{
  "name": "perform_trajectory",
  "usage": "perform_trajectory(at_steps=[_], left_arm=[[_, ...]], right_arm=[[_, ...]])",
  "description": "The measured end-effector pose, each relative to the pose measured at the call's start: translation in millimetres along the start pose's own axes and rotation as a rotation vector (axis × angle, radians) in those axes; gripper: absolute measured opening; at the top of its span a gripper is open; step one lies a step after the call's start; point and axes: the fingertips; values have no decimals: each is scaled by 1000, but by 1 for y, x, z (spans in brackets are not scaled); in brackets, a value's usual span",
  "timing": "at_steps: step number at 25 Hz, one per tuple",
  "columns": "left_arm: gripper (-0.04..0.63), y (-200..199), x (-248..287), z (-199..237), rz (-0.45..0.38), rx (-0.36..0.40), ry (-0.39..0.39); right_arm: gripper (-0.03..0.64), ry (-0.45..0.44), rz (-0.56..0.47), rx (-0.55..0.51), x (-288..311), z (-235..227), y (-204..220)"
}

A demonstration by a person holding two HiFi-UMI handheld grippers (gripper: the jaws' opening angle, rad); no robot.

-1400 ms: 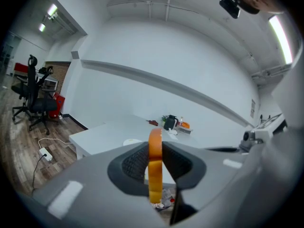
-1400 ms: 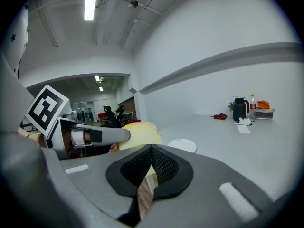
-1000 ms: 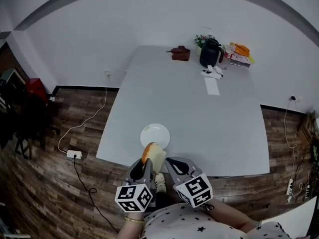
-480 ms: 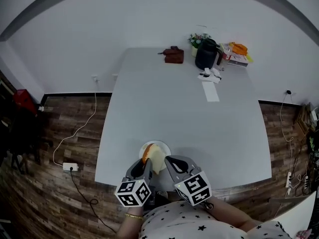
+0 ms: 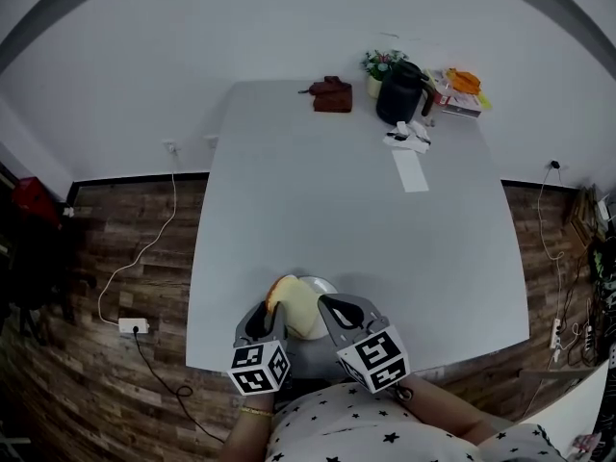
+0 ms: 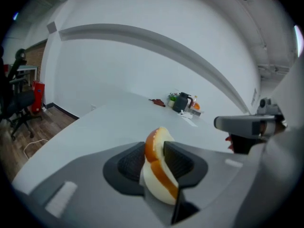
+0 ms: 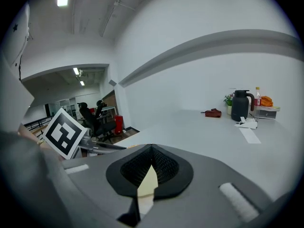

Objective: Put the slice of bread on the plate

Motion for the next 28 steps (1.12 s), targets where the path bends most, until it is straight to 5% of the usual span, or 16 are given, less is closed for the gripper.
perform_trajectory(at_steps=[6, 14, 18, 28], left_arm=[[126, 4, 10, 23, 35, 67, -100], [116, -9, 0, 6, 4, 85, -63], [9, -16, -10, -5, -9, 105, -66], [8, -29, -27, -17, -38, 103, -57]], right_arm=[[-2, -7, 11, -5, 13, 0, -1], [-2, -17, 7, -11, 17, 3, -3], [-2, -22, 0, -13, 15, 6, -2], [-2, -19, -10, -40, 8, 9, -2]])
Point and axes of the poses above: the fingertips, and each gripper's own axes: x forward along the fingers, z to its left, y out of its underside, and after that the axes turned 10 degrees about z, right-handed
